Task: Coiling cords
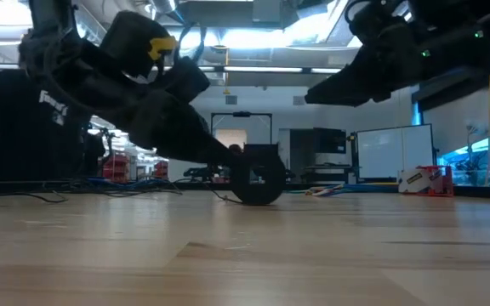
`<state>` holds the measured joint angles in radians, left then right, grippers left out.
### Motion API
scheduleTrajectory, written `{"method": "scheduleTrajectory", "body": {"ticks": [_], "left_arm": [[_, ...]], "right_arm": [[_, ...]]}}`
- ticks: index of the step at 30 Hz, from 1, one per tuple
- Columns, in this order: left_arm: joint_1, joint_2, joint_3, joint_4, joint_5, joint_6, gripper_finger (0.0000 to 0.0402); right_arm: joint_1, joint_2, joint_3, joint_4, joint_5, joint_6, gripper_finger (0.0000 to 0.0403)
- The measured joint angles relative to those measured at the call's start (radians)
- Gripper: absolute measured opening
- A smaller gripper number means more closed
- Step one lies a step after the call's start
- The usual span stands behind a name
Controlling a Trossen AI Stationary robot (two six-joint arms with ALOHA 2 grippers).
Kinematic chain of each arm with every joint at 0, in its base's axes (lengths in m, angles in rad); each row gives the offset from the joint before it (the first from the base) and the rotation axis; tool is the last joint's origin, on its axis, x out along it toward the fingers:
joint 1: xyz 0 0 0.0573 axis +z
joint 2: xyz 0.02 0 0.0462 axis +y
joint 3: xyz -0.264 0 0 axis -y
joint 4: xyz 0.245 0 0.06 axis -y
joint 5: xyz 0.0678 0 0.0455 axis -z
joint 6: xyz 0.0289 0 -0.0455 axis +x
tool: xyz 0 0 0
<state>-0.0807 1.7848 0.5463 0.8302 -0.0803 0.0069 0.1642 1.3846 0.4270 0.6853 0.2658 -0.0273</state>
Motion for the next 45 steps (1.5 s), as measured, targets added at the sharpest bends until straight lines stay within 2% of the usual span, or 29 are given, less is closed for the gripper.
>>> {"method": "scheduleTrajectory", "body": {"ticks": [4,13,18,23,32,37,40,45], "left_arm": [[-0.003,0.02,0.017,0.003,0.0,-0.001,0.0001],[-0.023,0.003,0.018,0.053,0.0,0.024,0.0002],[-0.03,0.002,0.018,0.055,0.0,0.027,0.0001],[-0.031,-0.036,0.018,0.038,0.0,0.031,0.0001],[-0.051,-0.05,0.018,0.026,-0.001,0.045,0.0002],[-0.05,-0.05,0.018,0.026,-0.011,0.043,0.0001],[-0.051,-0.05,0.018,0.027,-0.011,0.045,0.0002],[-0.051,-0.05,0.017,0.026,-0.011,0.042,0.0002]], "right_arm": [[0.0,0.0,0.004,0.003,0.037,-0.003,0.0184],[-0.001,0.004,0.005,-0.022,0.029,0.001,0.0184],[-0.001,0.063,0.005,0.001,-0.03,0.025,0.0184],[-0.001,0.137,0.008,0.02,-0.019,0.026,0.0184],[-0.001,0.144,0.045,0.022,-0.017,0.023,0.0184],[-0.001,0.174,0.066,0.023,-0.069,0.024,0.0183],[-0.001,0.215,0.086,0.02,-0.099,0.023,0.0174],[-0.001,0.262,0.107,0.019,-0.046,0.003,0.0127]]}}
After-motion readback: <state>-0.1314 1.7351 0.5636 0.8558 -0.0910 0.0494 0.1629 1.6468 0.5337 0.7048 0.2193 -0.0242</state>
